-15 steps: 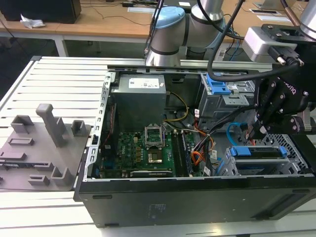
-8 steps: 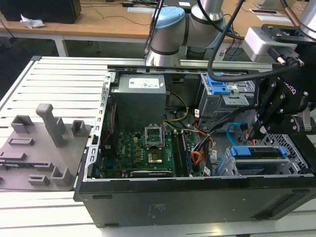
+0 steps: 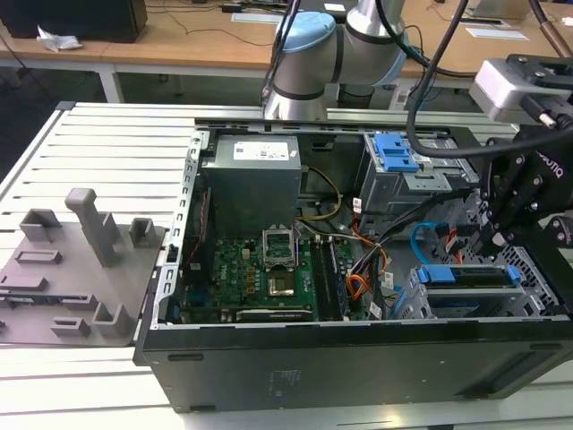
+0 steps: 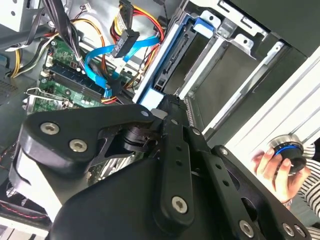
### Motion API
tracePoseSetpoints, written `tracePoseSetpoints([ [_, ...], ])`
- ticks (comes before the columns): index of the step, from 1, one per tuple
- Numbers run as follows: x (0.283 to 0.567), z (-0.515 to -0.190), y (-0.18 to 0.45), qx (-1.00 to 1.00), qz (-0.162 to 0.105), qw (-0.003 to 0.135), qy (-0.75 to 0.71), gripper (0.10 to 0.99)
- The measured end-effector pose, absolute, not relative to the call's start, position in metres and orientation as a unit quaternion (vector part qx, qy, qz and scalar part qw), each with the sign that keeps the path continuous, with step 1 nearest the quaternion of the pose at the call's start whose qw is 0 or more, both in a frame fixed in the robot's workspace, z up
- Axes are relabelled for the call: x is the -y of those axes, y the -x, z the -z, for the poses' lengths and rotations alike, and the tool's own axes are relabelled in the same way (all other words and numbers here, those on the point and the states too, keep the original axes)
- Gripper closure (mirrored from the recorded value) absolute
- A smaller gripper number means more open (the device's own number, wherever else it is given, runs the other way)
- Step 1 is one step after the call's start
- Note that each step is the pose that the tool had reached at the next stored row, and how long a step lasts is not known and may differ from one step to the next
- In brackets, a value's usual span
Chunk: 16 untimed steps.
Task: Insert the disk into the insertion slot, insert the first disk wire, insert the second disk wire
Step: 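Insert the disk into the insertion slot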
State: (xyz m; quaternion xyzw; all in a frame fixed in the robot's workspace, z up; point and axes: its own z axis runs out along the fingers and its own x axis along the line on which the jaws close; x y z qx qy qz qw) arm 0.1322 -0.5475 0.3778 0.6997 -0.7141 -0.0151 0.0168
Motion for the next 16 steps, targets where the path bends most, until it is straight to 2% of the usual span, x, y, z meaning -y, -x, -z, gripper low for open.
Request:
tracePoseSetpoints([
  [16,0.547,-0.347,-0.142,0.714,0.015,0.017,-0.7,0.98],
])
